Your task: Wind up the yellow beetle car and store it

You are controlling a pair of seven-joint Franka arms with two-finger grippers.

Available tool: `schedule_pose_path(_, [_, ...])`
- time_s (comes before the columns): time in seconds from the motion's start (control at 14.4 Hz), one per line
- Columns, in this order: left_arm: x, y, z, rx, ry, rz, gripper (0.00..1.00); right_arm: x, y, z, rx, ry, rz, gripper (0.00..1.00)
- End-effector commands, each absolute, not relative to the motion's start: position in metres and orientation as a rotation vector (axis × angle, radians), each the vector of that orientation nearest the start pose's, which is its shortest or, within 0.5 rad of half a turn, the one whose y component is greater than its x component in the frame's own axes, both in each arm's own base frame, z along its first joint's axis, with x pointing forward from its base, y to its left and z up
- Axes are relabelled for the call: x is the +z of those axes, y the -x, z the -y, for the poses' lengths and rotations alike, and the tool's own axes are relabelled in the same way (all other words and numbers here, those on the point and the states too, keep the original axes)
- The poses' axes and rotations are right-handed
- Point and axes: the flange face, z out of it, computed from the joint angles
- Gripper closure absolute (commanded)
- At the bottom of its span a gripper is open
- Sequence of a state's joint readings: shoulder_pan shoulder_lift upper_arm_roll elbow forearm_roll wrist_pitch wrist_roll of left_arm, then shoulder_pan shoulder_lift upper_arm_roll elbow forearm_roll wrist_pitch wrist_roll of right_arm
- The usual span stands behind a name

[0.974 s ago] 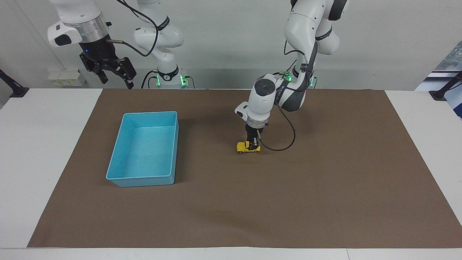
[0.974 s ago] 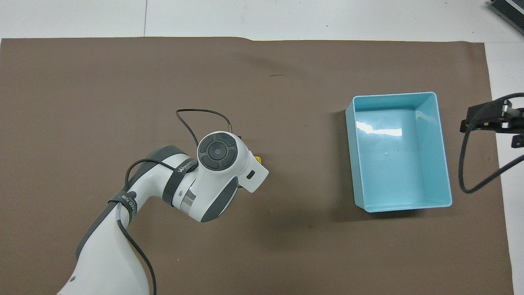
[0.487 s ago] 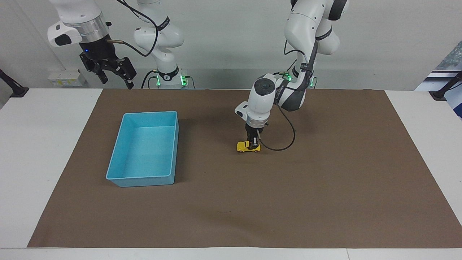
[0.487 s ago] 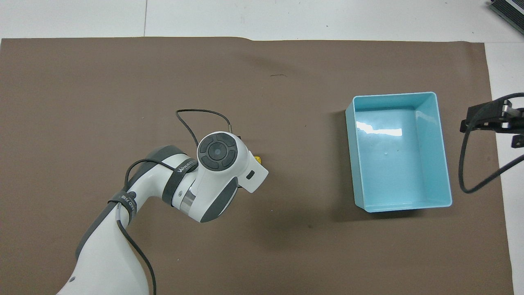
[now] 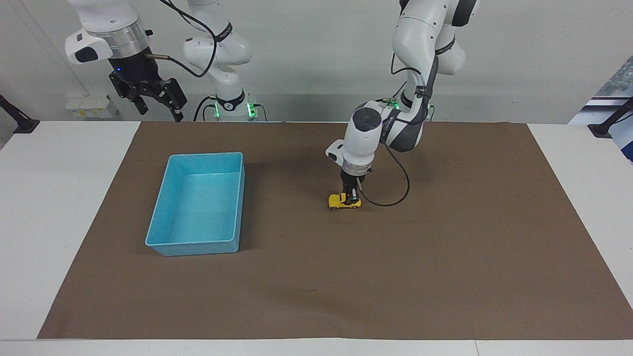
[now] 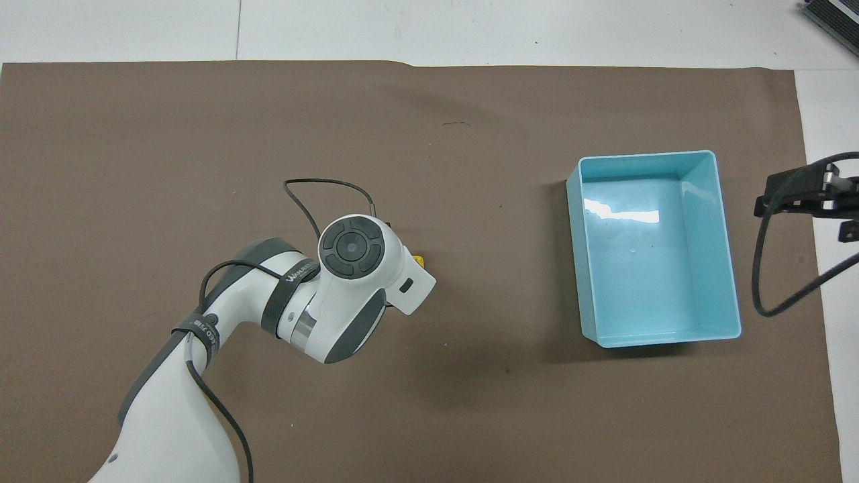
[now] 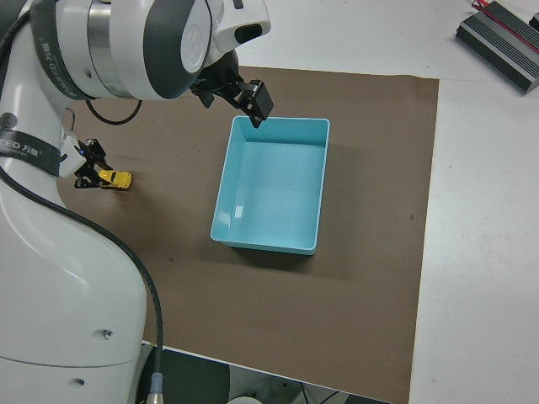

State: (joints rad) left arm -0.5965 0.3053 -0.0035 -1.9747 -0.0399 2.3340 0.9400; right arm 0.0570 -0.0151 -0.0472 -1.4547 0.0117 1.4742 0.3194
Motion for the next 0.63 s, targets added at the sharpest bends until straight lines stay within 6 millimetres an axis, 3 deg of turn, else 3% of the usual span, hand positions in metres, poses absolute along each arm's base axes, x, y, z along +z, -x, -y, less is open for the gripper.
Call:
schedule_pose_path(0.0, [0.299, -0.508, 0.313, -0.025, 2.281, -2.172, 1.00, 0.680, -0.538, -0.007, -0.062, 3.061, -0.494, 0.00])
schedule_pose_path(0.56, [0.293, -0.533, 0.242, 0.010, 2.256, -2.199, 1.00, 0.680, -0.537, -0.007, -0.059, 3.061, -0.494, 0.00])
